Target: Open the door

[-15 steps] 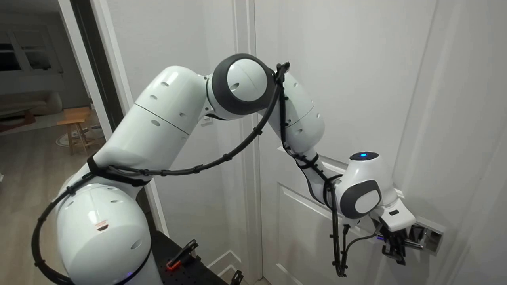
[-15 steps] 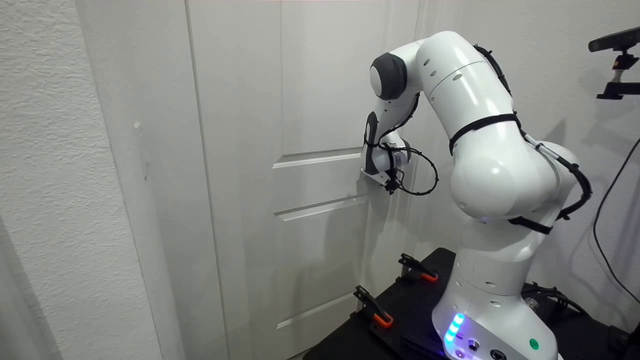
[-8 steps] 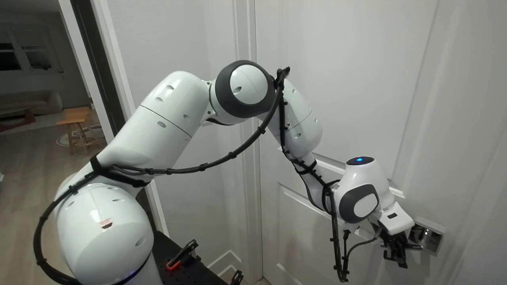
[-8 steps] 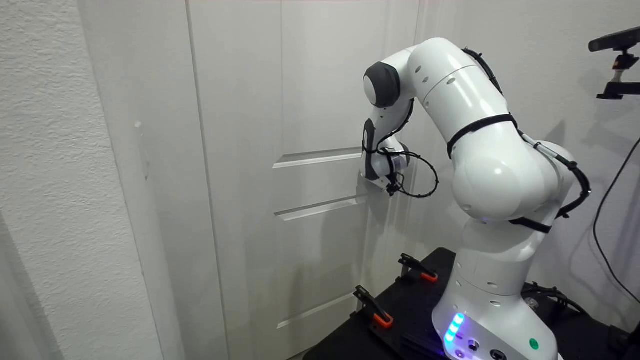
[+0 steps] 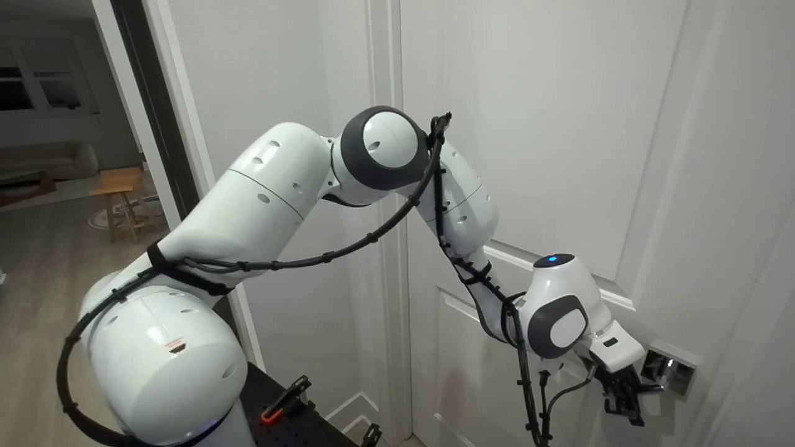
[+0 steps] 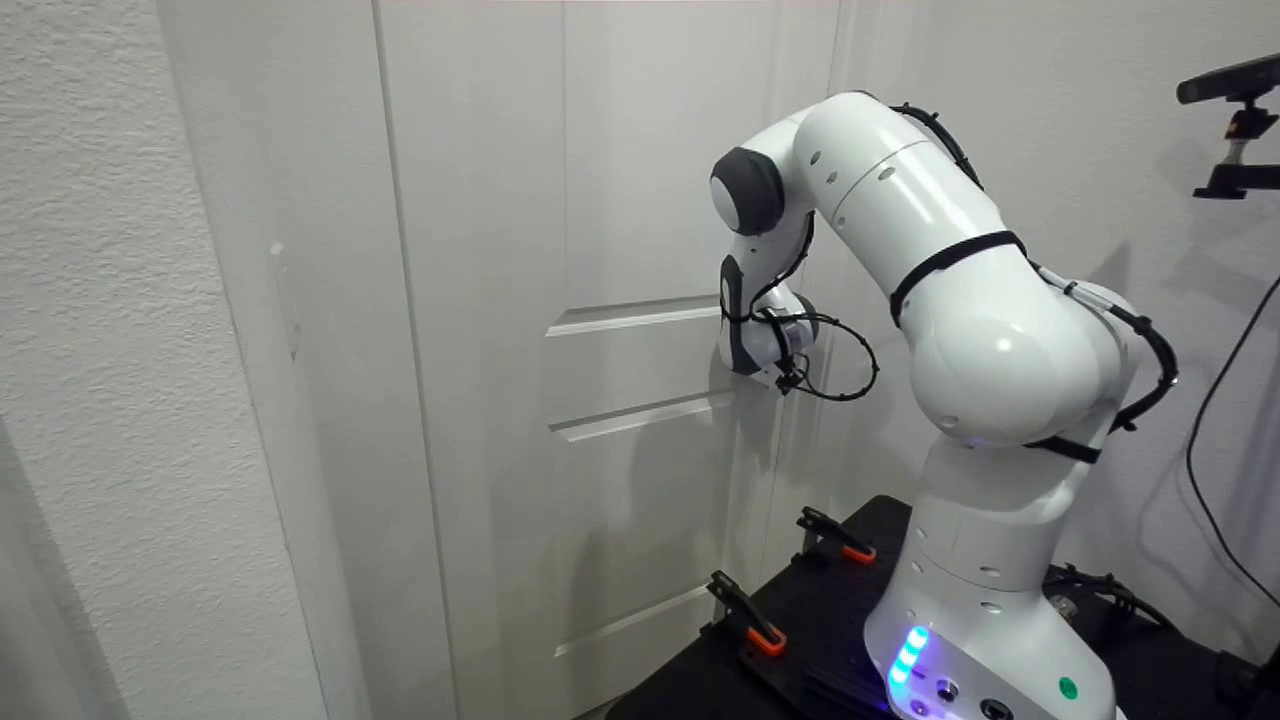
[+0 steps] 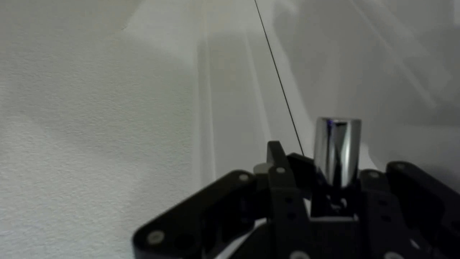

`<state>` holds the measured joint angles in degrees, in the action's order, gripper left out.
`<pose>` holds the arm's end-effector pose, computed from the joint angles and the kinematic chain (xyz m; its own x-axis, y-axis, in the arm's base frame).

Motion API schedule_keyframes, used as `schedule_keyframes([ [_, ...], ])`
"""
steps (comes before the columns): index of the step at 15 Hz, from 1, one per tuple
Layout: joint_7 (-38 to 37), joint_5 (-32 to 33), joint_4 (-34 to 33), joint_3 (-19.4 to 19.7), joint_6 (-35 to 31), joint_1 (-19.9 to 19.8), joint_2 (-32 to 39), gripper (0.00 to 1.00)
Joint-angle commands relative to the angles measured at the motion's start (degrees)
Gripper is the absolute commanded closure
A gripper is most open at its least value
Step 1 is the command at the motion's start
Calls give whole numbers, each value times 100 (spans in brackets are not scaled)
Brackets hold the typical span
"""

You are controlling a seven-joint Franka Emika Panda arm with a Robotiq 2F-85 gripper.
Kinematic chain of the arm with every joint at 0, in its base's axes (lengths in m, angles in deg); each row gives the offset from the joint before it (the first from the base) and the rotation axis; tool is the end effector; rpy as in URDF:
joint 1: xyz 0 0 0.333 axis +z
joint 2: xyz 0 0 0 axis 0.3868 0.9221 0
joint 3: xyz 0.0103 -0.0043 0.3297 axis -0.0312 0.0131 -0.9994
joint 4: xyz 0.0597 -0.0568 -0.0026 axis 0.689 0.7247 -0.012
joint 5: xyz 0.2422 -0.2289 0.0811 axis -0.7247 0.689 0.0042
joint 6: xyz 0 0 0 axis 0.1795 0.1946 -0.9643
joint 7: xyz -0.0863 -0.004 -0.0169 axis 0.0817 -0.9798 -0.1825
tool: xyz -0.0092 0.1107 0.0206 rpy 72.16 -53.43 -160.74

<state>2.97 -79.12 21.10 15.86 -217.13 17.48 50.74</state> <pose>0.4985 -0.3894 0.1757 -0.0686 -0.8403 0.5378 -0.9960 0.0267 -0.0852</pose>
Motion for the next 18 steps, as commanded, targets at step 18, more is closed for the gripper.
schedule_keyframes([
  [18,1359,-2943,-289,497,-1962,787,1676,99],
])
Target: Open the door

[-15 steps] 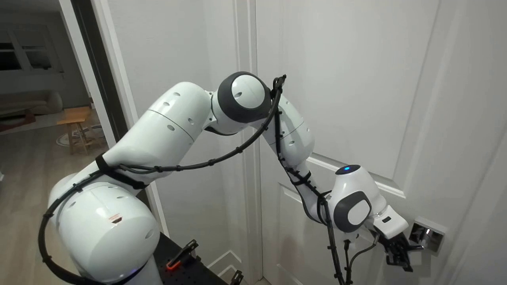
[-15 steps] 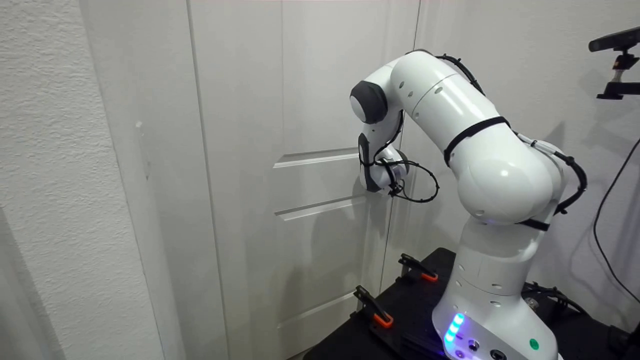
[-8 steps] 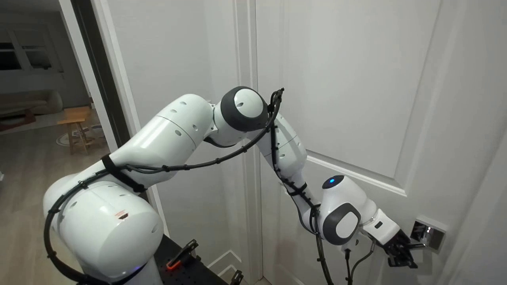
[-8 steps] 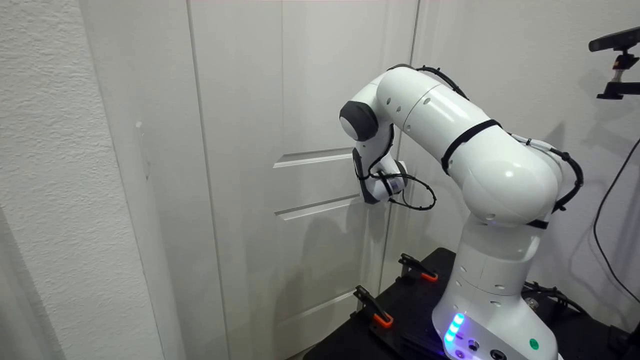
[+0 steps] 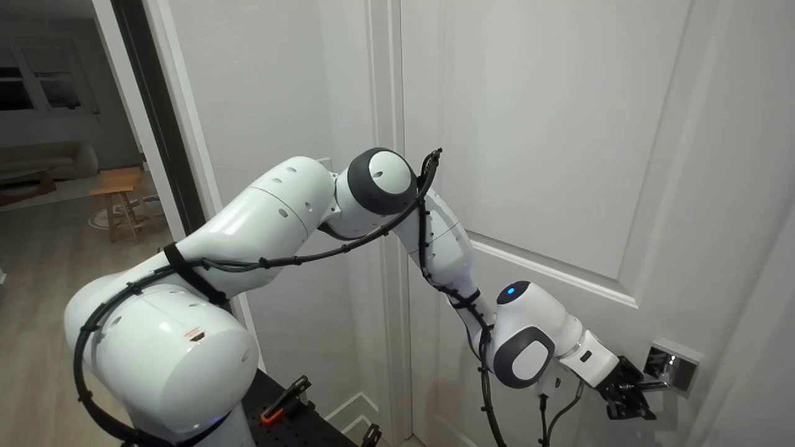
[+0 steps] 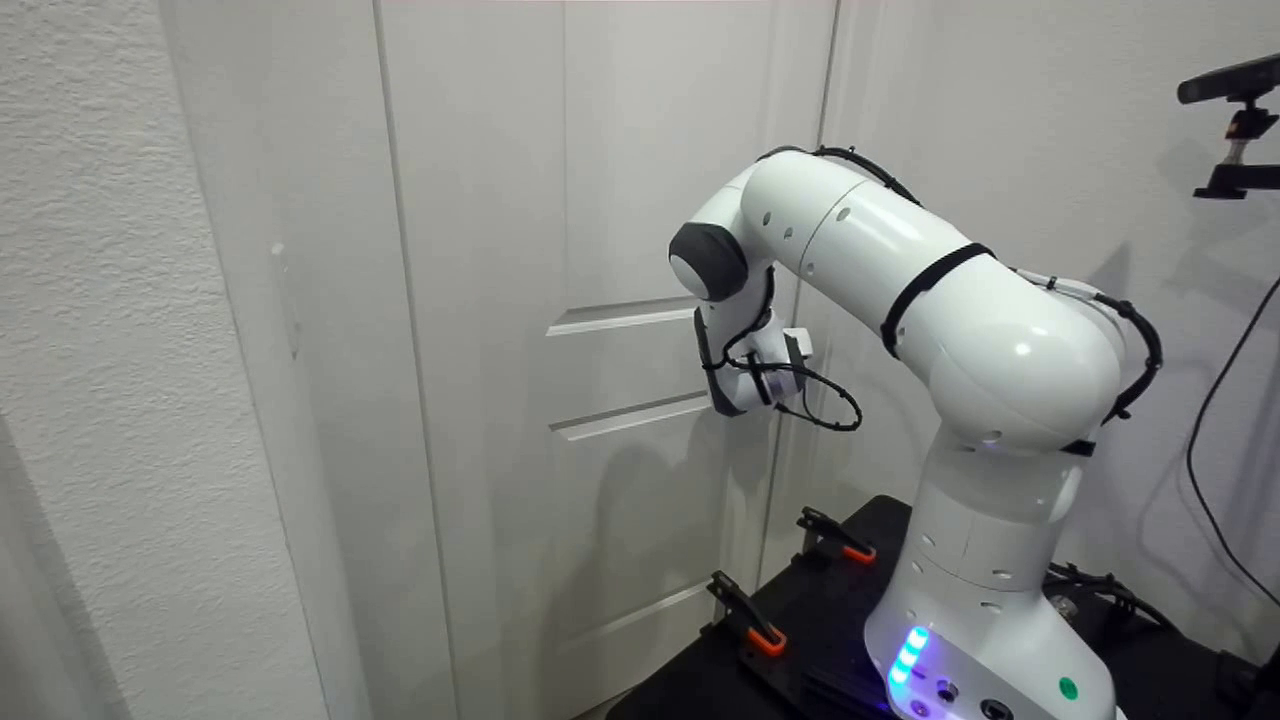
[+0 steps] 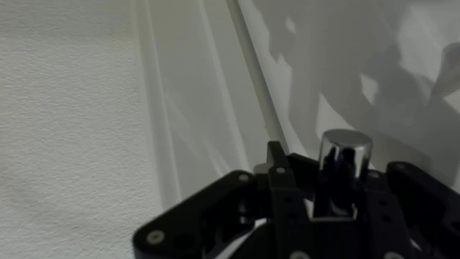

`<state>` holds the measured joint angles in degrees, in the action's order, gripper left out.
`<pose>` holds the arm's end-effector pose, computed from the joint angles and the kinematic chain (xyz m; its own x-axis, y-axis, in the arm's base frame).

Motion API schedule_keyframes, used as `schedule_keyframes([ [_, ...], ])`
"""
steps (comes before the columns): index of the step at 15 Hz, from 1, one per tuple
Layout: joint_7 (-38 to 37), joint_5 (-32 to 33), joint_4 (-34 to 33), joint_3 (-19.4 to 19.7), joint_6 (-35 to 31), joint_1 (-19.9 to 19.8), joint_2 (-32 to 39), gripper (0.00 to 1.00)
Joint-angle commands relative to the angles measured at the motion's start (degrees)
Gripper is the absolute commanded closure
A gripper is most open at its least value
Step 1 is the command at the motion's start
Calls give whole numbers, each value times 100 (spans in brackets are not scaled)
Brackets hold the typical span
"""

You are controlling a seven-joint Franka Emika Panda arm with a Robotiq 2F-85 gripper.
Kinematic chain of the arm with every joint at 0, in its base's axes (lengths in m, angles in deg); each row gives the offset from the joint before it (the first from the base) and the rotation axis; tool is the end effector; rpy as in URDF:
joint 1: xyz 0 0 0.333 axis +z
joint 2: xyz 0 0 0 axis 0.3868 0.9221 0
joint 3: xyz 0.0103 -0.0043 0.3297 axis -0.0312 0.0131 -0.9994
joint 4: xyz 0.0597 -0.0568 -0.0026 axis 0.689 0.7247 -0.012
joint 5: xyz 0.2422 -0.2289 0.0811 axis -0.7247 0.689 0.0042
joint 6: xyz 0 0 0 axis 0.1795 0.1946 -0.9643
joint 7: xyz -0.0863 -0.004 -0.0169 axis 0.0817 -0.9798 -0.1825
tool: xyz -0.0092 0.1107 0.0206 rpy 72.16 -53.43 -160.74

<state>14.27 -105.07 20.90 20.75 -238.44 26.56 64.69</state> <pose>0.5021 -0.3681 0.1445 -0.1097 -0.6599 0.7433 -0.9706 -0.0902 -0.2233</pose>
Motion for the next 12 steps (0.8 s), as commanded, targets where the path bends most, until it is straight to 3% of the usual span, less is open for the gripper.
schedule_keyframes([
  [1,272,-450,-349,22,201,-109,308,99],
  [4,321,-736,-590,42,147,-89,450,99],
  [5,22,-566,-623,149,124,-25,544,99],
  [12,-18,-579,-1028,268,272,-22,777,99],
])
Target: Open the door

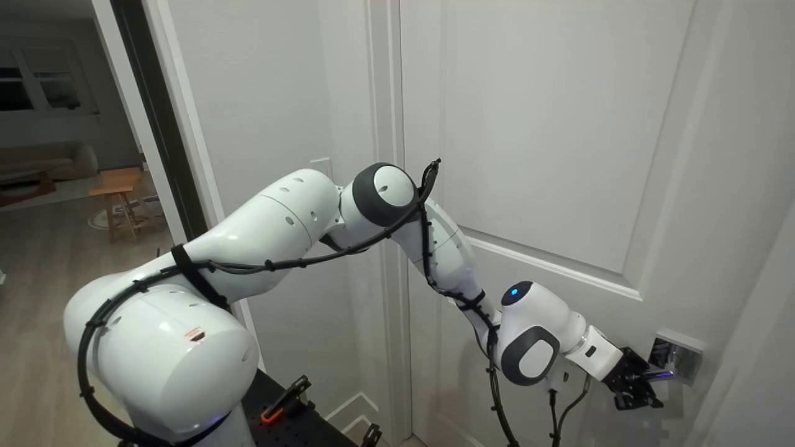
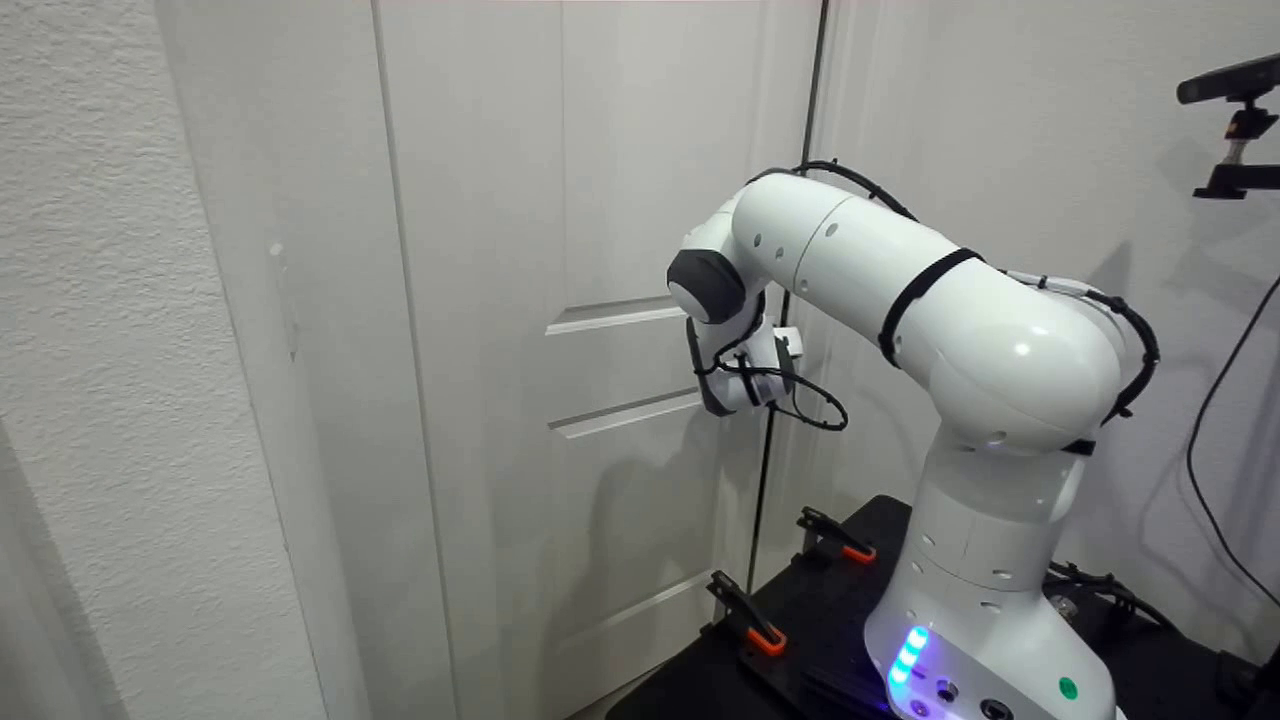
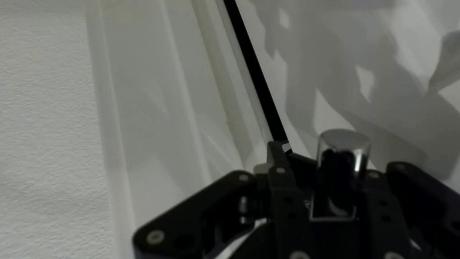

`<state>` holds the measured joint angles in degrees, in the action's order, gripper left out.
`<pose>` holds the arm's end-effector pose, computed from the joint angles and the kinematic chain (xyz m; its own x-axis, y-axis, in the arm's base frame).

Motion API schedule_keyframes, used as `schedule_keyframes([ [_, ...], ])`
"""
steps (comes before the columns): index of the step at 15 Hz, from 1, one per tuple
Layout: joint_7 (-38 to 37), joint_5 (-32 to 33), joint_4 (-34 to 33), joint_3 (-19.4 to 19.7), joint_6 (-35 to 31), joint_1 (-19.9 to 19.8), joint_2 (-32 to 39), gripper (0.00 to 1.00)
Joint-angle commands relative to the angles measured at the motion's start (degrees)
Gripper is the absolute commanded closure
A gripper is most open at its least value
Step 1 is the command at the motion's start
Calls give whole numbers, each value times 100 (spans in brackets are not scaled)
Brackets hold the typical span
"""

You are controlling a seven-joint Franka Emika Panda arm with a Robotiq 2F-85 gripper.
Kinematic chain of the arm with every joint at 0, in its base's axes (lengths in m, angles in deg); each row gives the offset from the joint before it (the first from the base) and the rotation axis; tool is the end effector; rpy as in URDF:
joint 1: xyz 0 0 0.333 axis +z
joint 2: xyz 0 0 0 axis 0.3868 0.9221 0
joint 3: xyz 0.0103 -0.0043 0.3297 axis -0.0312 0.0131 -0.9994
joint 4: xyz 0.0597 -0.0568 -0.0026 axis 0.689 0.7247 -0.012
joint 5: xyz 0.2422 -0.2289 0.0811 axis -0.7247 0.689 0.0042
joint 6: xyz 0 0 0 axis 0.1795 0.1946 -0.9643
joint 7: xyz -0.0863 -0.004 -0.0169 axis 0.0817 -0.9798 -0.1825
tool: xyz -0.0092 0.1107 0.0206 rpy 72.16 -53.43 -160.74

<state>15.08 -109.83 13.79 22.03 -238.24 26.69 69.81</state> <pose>0.5263 -0.3734 0.1380 -0.1349 -0.6260 0.7681 -0.9575 -0.1170 -0.2636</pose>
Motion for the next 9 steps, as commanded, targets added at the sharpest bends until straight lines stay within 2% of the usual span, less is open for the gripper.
schedule_keyframes([
  [1,-106,-110,-370,163,274,-27,301,99],
  [6,-137,-123,-629,199,375,-10,411,99],
  [9,-141,-74,-749,51,202,-85,322,99],
])
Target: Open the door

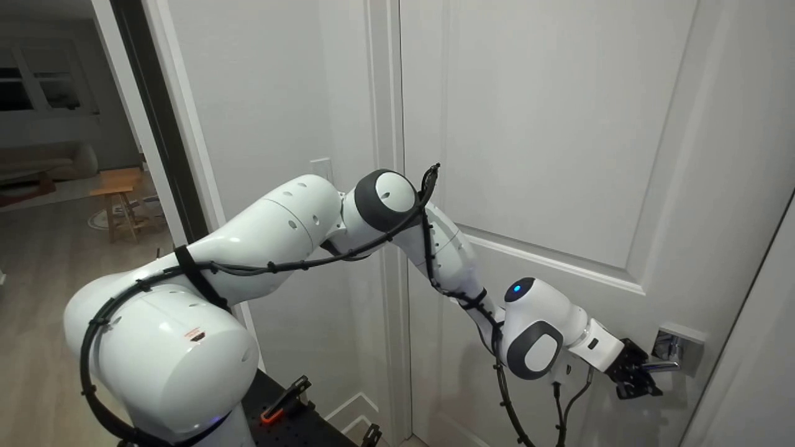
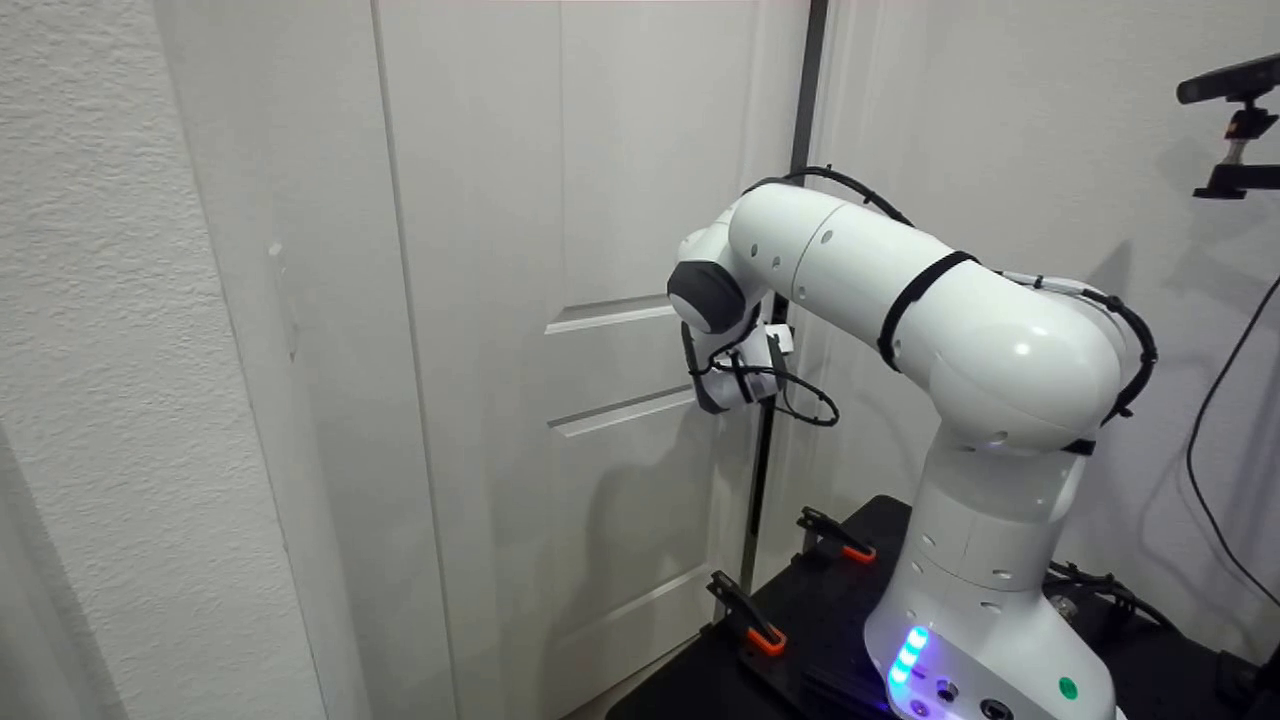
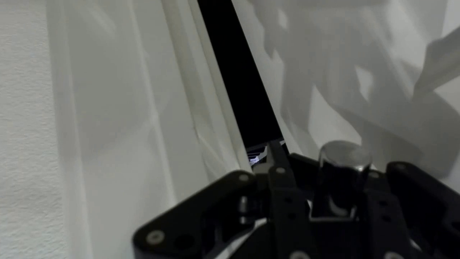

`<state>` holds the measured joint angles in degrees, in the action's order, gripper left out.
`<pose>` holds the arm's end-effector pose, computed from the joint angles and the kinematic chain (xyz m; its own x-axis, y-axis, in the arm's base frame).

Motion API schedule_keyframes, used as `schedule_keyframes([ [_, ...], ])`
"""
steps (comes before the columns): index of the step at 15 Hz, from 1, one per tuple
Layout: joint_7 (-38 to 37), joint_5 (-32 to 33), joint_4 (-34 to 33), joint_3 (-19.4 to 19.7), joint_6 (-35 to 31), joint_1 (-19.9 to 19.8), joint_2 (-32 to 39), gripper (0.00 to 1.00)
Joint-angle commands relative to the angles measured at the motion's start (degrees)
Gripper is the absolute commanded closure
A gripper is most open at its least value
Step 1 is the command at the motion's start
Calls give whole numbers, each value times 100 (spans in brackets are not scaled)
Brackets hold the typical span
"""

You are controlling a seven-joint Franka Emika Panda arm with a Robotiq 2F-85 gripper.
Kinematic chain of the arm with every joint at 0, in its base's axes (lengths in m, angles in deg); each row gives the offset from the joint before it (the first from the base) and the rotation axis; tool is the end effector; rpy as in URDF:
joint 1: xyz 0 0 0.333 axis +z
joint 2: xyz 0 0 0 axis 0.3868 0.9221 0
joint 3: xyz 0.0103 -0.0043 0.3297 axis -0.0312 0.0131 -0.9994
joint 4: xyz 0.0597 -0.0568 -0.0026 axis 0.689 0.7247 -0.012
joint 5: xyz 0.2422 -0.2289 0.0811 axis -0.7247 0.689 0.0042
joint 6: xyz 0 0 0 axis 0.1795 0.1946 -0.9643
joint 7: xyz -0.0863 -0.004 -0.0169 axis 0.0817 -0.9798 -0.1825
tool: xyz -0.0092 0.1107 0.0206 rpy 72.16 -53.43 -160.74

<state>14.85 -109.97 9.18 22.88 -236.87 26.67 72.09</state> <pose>0.5474 -0.3725 0.1366 -0.1232 -0.6219 0.7734 -0.9498 -0.1520 -0.2735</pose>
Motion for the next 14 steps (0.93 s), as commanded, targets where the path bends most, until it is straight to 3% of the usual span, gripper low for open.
schedule_keyframes([
  [1,-120,-46,-313,-63,11,-88,76,99],
  [12,-182,-89,-757,-10,-73,-96,202,99],
  [13,-193,-116,-762,23,-26,-81,205,72],
  [14,-185,-99,-777,23,-26,-95,199,71],
])
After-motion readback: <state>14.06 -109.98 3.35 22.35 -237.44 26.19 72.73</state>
